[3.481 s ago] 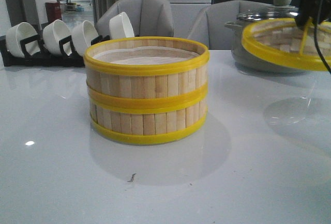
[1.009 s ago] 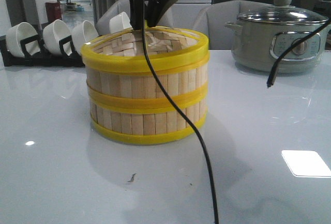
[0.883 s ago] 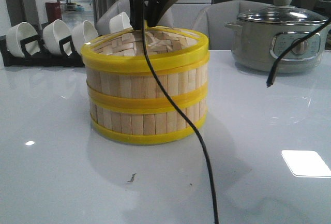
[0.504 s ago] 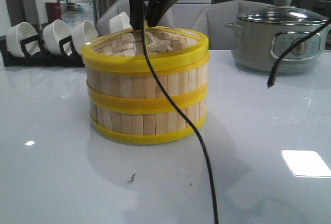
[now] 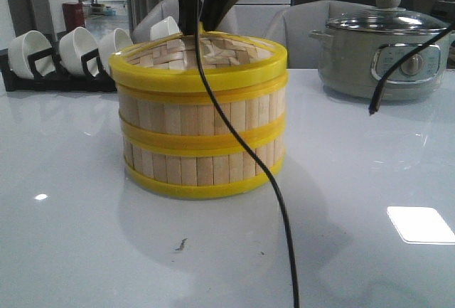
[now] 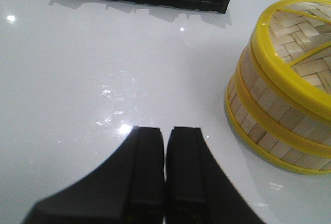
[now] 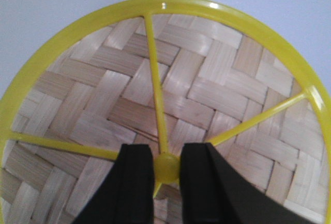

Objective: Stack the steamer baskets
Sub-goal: 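Lower the lid onto the top basket and adjust its seating with the right gripper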

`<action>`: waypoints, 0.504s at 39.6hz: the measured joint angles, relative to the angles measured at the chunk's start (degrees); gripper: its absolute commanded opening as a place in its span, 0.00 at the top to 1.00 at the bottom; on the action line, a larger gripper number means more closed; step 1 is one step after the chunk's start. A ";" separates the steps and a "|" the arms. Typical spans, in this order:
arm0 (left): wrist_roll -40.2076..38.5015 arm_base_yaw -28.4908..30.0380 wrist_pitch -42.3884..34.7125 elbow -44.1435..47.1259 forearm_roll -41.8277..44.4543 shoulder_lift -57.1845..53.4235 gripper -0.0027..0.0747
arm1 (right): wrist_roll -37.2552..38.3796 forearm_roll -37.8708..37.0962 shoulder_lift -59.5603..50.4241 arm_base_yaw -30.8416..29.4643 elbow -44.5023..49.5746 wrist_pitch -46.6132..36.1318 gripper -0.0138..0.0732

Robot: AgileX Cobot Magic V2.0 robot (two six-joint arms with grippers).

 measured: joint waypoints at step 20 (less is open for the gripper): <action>0.00 0.00 0.00 0.00 0.00 0.00 0.84 | 0.00 0.00 -1.35 -0.73 0.00 0.19 0.54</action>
